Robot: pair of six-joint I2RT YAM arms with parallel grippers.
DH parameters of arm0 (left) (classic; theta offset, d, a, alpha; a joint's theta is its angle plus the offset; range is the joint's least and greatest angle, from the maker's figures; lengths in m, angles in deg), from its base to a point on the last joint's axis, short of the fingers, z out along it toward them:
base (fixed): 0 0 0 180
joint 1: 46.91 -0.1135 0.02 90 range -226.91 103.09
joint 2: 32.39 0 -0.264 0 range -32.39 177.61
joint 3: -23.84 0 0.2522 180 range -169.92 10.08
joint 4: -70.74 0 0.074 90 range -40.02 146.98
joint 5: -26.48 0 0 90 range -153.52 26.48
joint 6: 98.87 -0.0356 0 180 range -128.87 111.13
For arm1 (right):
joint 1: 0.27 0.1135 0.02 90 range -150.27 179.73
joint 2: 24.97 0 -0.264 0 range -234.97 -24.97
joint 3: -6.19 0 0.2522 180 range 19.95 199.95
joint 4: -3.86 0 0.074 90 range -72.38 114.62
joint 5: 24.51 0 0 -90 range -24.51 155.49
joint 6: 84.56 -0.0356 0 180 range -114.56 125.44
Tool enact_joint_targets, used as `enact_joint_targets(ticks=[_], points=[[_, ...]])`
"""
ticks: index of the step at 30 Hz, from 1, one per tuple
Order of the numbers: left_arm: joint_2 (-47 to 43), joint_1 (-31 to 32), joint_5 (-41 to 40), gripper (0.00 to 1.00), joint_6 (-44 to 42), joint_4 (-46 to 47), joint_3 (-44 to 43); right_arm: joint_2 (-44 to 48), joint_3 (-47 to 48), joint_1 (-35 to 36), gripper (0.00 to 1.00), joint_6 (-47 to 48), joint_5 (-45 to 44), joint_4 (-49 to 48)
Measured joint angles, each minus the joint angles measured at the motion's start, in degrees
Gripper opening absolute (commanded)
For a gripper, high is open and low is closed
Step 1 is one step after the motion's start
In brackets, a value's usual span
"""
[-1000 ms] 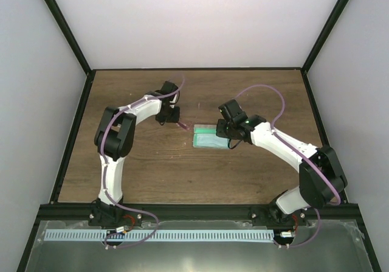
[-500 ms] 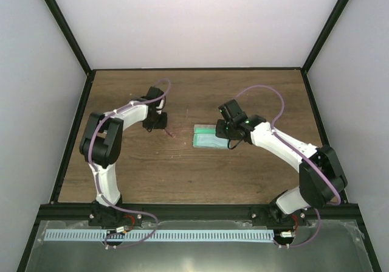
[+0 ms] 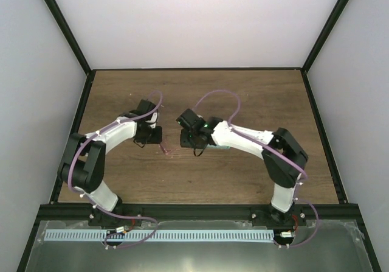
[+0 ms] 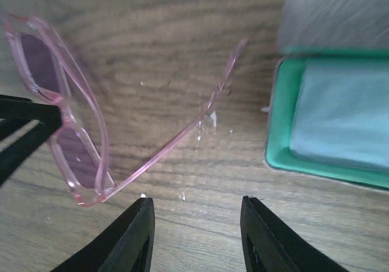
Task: Organize the sunglasses
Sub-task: Move the sunglasses to the center of the board, then fold the sunglasses at the center of the board.
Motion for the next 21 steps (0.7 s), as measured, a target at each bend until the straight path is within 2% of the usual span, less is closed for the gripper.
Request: enact_joint_targets(ticks=[4, 8, 13, 21], points=[[-2.6, 0.04, 0.28, 0.38, 0.24, 0.26, 3.13, -3.43, 0.26, 1.2, 0.49, -6.1, 1.38, 0.42], [-2.93, 0.04, 0.17, 0.38, 1.51, 0.63, 4.9, -4.37, 0.37, 0.66, 0.51, -10.95, 1.84, -0.7], [-2.56, 0.04, 0.31, 0.38, 2.6, 1.81, 4.68, -11.82, 8.35, 0.35, 0.44, -12.81, 2.54, -0.22], [-0.66, 0.04, 0.33, 0.39, 2.71, 2.38, 2.62, -19.63, 17.29, 0.35, 0.42, -13.53, 3.45, 2.16]])
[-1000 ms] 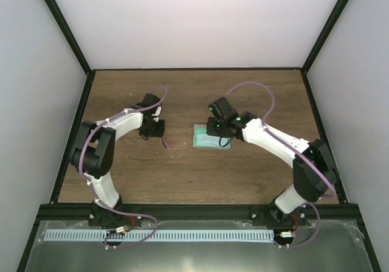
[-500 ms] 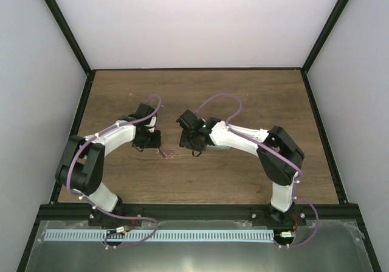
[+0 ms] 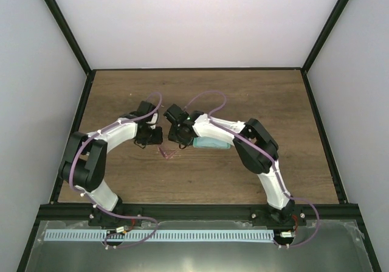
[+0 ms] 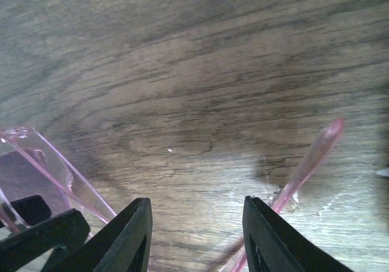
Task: Organize the sunglasses
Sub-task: Fold the sunglasses at the center of the board.
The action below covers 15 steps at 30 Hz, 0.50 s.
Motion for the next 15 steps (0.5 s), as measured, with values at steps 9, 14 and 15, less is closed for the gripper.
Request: enact_joint_targets(ticks=[9, 14, 15], points=[[1.99, 0.0, 0.02, 0.39, -0.04, 0.81, -0.13, -0.13, 0.04, 0.11, 0.43, -0.07, 0.7, 2.14], [2.16, 0.0, 0.02, 0.39, -0.07, 1.55, 0.0, 0.39, 0.04, 0.13, 0.48, -1.51, 0.87, 3.61], [2.14, 0.0, 0.0, 0.39, -0.07, 1.84, 0.24, 0.39, 0.04, 0.15, 0.48, -1.84, 1.11, 3.98]])
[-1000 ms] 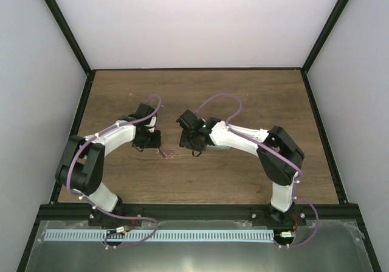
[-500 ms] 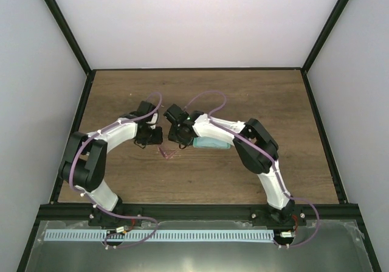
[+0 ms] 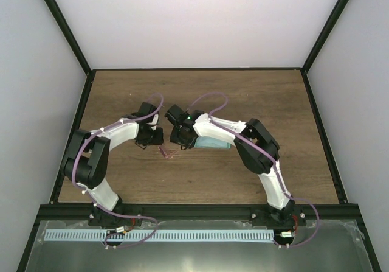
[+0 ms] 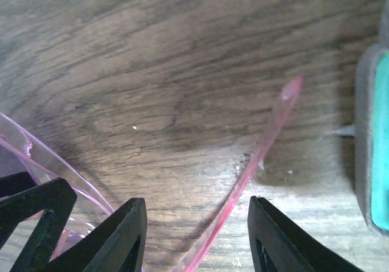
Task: Organize the sunglasses
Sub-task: Fold the sunglasses at the center of the board.
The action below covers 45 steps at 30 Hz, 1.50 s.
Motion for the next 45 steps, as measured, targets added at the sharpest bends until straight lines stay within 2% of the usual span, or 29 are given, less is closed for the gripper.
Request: enact_joint_targets(ticks=[4, 6, 10, 13, 15, 20, 24, 35, 40, 45], points=[[-0.2, 0.0, 0.02, 0.39, 0.02, 1.05, 0.74, 0.0, -0.02, 0.13, 0.47, -1.62, 0.74, 1.6], [-0.28, 0.0, 0.09, 0.39, 0.04, 1.44, 0.96, 0.0, -0.02, 0.2, 0.4, -2.05, 1.01, 1.55], [-0.35, 0.0, 0.35, 0.39, 0.07, 1.88, 1.11, -0.15, 0.0, 0.22, 0.2, -2.69, 1.49, 1.22], [-0.35, 0.0, 0.39, 0.38, 0.04, 2.01, 1.11, -0.76, 0.68, 0.2, 0.13, -2.51, 1.38, 1.18], [-0.02, 0.0, 0.35, 0.38, 0.02, 1.97, 0.94, -1.81, 1.92, 0.17, 0.13, -2.43, 1.33, 1.31], [1.99, 0.0, 0.2, 0.38, -0.24, 2.03, -1.31, -3.08, 3.32, 0.17, 0.31, -2.16, 1.57, 0.87], [2.1, 0.0, 0.17, 0.38, -0.39, 2.03, -1.4, -3.17, 3.3, 0.33, 0.36, -2.62, 2.23, 2.1], [1.77, 0.0, 0.04, 0.38, -0.31, 1.92, -1.33, -2.78, 3.3, 1.11, 0.37, -3.85, 1.57, 2.64], [1.36, 0.0, -0.04, 0.38, -0.26, 1.7, -0.98, -3.02, 3.3, 1.95, 0.3, -4.17, 1.64, 3.28], [0.98, 0.0, -0.2, 0.38, -0.28, 1.86, -0.35, -4.11, 3.37, 2.21, 0.29, -4.2, 1.62, 3.93]])
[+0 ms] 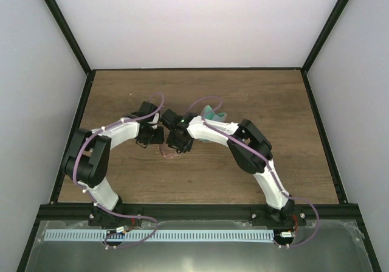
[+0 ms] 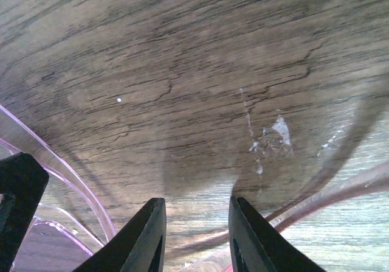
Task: Organize the sunglasses
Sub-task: Fold the sunglasses at the center of the board.
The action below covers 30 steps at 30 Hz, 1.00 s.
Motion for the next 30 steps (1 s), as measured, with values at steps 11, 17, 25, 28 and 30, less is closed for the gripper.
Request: enact_joint_targets(ticks=[11, 17, 25, 28, 30], points=[[-0.42, 0.0, -0.02, 0.38, 0.0, 0.24, 0.63, 0.42, 2.23, 1.01, 0.34, -0.9, -3.69, 4.11], [-0.57, 0.0, -0.02, 0.4, 0.35, 0.59, 0.9, 2.64, 2.58, 1.38, 0.38, -4.63, -3.65, 4.5], [-1.11, 0.0, -0.02, 0.43, 0.9, 1.25, 1.55, 5.46, -4.44, 1.62, 0.4, -10.51, -0.26, 2.01], [-1.49, 0.0, 0.0, 0.43, 0.92, 1.22, 1.66, 5.53, -6.73, 1.62, 0.4, -11.63, 0.24, 0.66], [-1.49, 0.0, 0.04, 0.43, 0.92, 1.25, 1.73, 5.77, -7.72, 1.57, 0.4, -12.11, 0.39, -0.76]])
